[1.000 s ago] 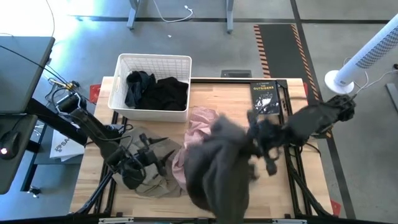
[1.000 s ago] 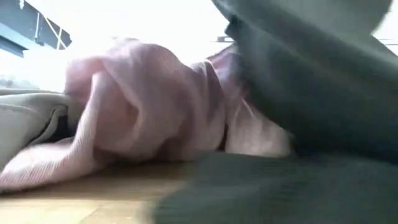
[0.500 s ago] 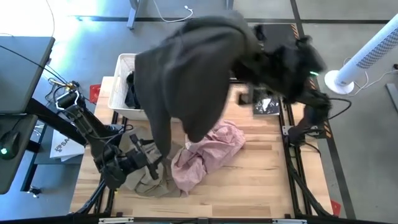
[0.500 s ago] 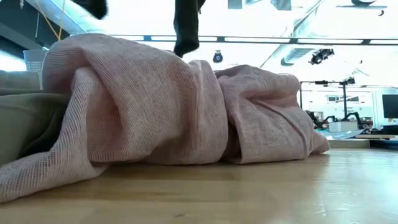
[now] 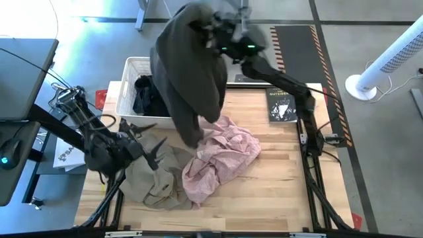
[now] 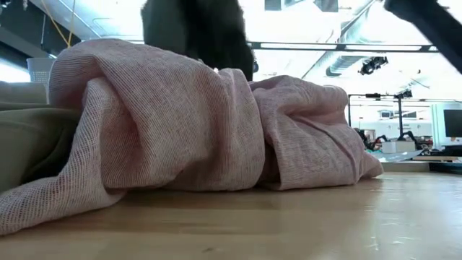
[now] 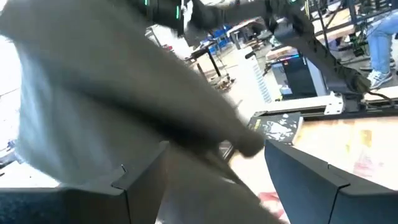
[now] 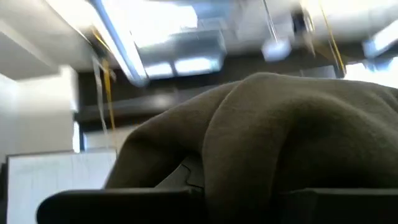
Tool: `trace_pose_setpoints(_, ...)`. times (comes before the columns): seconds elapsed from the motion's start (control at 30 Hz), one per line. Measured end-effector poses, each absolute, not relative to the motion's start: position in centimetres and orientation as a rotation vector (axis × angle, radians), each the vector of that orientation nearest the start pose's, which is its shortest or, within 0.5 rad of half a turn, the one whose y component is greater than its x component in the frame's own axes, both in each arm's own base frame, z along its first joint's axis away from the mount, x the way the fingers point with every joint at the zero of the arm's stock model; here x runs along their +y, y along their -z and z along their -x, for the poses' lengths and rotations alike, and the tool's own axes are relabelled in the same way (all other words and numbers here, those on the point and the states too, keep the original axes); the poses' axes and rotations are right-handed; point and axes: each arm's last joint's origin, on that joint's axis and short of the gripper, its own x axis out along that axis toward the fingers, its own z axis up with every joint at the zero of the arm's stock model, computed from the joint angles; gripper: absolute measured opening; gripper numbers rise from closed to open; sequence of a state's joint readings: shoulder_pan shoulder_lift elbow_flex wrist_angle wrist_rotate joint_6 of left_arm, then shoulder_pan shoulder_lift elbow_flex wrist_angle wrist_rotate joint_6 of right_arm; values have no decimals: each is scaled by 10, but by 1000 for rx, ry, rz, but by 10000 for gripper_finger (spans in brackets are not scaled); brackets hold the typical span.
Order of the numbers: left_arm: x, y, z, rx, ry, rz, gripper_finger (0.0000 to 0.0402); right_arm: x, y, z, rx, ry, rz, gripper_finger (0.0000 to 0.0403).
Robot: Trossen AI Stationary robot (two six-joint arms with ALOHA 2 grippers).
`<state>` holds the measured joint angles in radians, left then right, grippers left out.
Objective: Sort clothes
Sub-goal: Put the black jacket into the laundry bin
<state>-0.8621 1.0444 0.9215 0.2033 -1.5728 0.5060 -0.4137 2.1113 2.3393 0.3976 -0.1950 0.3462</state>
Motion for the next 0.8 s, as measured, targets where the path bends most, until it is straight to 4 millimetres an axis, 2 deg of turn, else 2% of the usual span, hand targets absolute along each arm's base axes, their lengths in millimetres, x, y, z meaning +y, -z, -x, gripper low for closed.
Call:
trace_pose_setpoints(0.07,-131,-369,-152,148,-706,-395,262,-198,-473,-439,-563,92,-212,35)
trace_pose_setpoints(0.17,-126,-369,-149,141,-710,-374,262,-213,-440,-458,-470,19,-281,35)
trace_pose_setpoints(0.27,-124,-366,-149,141,-719,-370,262,-220,-405,-478,-315,-25,-321,35)
trace_pose_setpoints(0.4,-120,-362,-152,151,-745,-380,262,-221,-360,-496,-75,2,-344,38)
trace_pose_setpoints(0.5,-117,-359,-154,157,-760,-388,262,-216,-342,-499,79,26,-334,49)
trace_pose_setpoints(0.67,-114,-355,-156,161,-777,-386,262,-209,-326,-498,260,42,-252,60)
trace_pose_setpoints(0.73,-113,-354,-156,161,-775,-384,262,-207,-325,-496,295,37,-220,71)
trace_pose_setpoints(0.8,-113,-354,-157,157,-752,-377,262,-204,-333,-491,309,36,-220,90)
